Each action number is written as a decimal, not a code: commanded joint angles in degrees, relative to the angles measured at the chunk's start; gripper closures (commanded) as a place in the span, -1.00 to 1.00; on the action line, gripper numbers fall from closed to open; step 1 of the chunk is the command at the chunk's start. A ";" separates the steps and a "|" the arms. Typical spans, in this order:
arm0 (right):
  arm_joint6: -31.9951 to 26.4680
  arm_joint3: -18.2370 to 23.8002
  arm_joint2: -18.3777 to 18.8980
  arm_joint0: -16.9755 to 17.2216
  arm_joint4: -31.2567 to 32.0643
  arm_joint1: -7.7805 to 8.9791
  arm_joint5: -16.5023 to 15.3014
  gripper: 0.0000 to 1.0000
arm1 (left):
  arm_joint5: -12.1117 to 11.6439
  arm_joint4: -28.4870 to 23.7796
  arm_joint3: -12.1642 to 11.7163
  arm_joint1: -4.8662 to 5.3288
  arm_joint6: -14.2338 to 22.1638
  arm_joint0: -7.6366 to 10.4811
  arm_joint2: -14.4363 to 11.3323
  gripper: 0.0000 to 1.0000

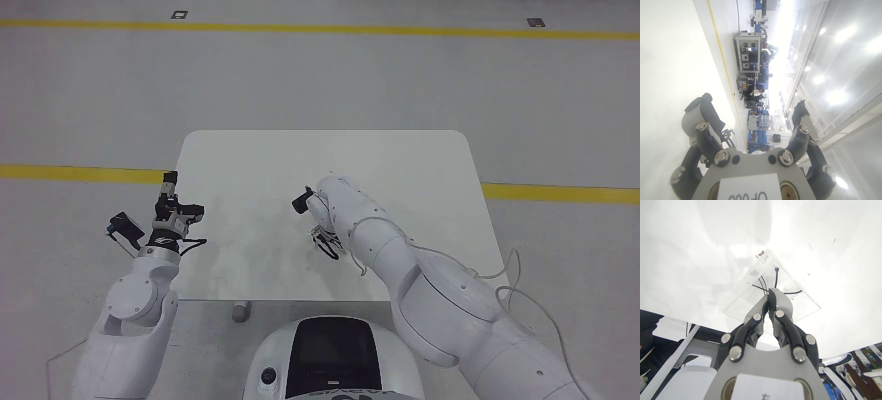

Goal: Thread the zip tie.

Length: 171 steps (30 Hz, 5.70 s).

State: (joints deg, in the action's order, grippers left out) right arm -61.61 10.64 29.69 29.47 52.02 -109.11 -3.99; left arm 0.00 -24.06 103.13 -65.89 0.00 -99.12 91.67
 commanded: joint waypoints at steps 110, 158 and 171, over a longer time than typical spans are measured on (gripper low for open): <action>-1.00 34.41 18.67 11.71 1.28 15.61 -6.71 1.00 | 0.00 0.00 0.00 0.00 0.00 0.00 0.00 -1.00; -15.46 29.43 36.84 15.21 -49.52 20.01 -14.55 1.00 | 0.00 0.00 0.00 0.00 0.00 0.00 0.00 -1.00; -14.03 31.09 38.10 17.80 -60.37 20.43 -10.44 1.00 | 0.00 0.00 0.00 0.00 0.00 0.00 0.00 -1.00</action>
State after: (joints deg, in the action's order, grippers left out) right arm -75.81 42.06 67.62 47.27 -7.19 -88.69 -14.60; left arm 0.00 -24.06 103.13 -65.89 0.00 -99.12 91.67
